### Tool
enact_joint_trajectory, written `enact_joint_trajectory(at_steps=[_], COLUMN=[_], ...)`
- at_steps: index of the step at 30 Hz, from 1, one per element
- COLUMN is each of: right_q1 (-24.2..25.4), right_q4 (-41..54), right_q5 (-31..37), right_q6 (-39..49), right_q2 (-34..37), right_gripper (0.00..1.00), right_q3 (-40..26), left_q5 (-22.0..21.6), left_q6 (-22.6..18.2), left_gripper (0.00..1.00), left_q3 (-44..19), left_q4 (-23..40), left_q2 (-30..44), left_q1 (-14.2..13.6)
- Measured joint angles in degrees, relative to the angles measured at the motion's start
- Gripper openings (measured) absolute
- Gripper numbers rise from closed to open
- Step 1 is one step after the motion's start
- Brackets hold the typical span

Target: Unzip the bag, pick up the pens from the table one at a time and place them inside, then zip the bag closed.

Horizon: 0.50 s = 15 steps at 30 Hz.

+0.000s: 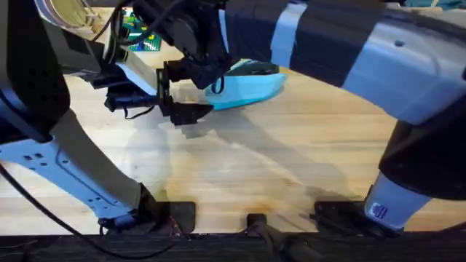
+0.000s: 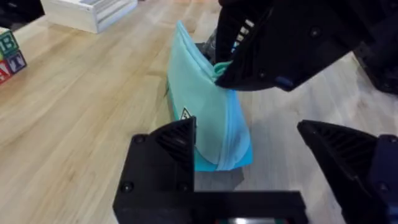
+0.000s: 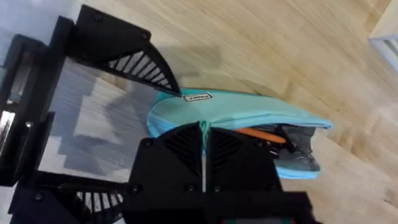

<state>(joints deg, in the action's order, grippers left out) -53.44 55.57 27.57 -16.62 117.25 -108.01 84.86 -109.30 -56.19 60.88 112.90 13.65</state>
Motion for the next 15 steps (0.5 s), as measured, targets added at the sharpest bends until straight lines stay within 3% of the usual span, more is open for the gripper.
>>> enact_joint_trajectory(at_steps=[3, 5, 10, 13, 15], right_q1=[0.01, 0.01, 0.01, -0.01, -0.01], right_q4=[0.0, 0.0, 0.0, -0.01, 0.0], right_q5=[0.0, 0.0, 0.0, 0.0, 0.0], right_q6=[0.0, 0.0, 0.0, 0.0, 0.0], right_q2=[0.0, 0.0, 0.0, 0.0, 0.0], right_gripper=[0.031, 0.03, 0.03, 0.03, 0.03], right_q3=[0.0, 0.0, 0.0, 0.0, 0.0], left_q5=[0.04, 0.07, 0.09, 0.09, 0.07], left_q6=[0.0, 0.04, 0.05, 0.04, 0.0], left_gripper=[0.982, 0.88, 0.779, 0.642, 0.637], left_q3=[-1.21, -1.87, -2.16, -2.16, -2.16], left_q4=[-0.24, -0.39, -0.42, -0.39, 0.04], left_q2=[-0.02, 0.0, -0.01, -0.02, 0.0], left_q1=[0.0, 0.0, 0.0, 0.0, 0.0])
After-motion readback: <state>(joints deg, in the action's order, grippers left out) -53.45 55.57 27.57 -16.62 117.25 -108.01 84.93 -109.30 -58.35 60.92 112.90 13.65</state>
